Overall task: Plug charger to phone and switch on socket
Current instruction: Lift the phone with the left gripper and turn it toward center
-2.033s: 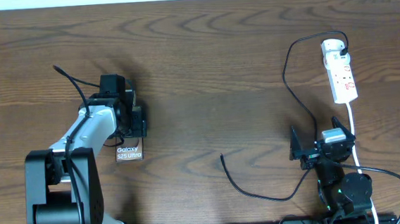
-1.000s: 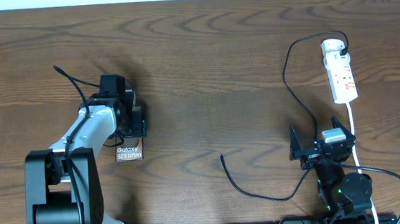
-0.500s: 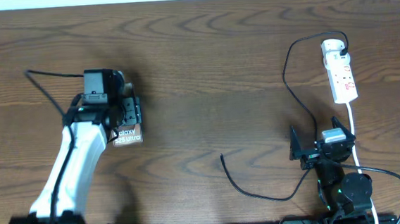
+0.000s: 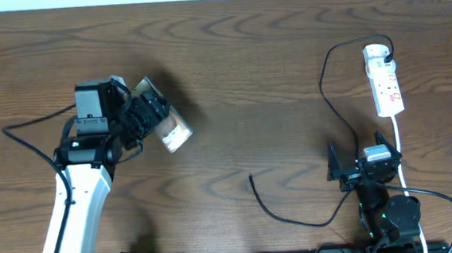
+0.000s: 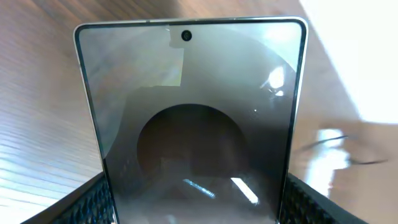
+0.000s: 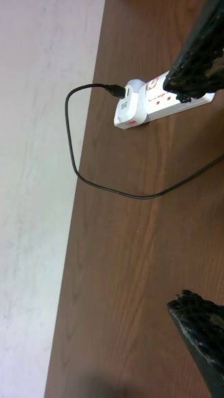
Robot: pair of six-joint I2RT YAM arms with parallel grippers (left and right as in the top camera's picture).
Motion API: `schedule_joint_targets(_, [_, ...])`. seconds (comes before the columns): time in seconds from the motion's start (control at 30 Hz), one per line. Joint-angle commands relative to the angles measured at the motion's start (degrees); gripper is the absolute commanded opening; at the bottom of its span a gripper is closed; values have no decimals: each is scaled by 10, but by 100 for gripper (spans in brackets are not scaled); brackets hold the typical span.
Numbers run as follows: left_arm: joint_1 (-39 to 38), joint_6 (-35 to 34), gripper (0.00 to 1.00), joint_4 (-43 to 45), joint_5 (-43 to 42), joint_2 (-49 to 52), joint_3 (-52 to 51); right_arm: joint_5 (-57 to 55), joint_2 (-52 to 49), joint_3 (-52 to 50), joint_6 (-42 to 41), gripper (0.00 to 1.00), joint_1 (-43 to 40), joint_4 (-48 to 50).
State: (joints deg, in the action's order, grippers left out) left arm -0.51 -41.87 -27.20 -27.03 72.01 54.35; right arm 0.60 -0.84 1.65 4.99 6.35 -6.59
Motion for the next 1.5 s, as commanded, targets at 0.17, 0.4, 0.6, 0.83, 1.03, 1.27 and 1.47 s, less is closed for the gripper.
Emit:
schedule_joint_targets(0.17, [45,-422,7,24,-228,-9,21,-3,3,-2,-7,99,5,-1])
schedule_joint_targets(0.4, [66,-564,7,25,-386,-9,21,-3,3,-2,-7,99,5,-1])
schedule_joint_targets(0.6, [67,-564,8,25,-448,-9,21,-3,3,-2,-7,99,5,-1])
schedule_joint_targets(0.83, [67,-564,7,25,-487,-10,21,-3,3,-2,-7,99,5,-1])
schedule_joint_targets(1.03, [67,-564,8,25,-483,-10,21,-3,3,-2,-7,99,5,-1])
schedule_joint_targets(1.27, [67,-564,7,25,-468,-10,21,-3,3,-2,-7,99,5,-1])
schedule_joint_targets(1.47, [67,-529,8,25,-376,-10,20,-3,3,-2,-7,99,5,-1])
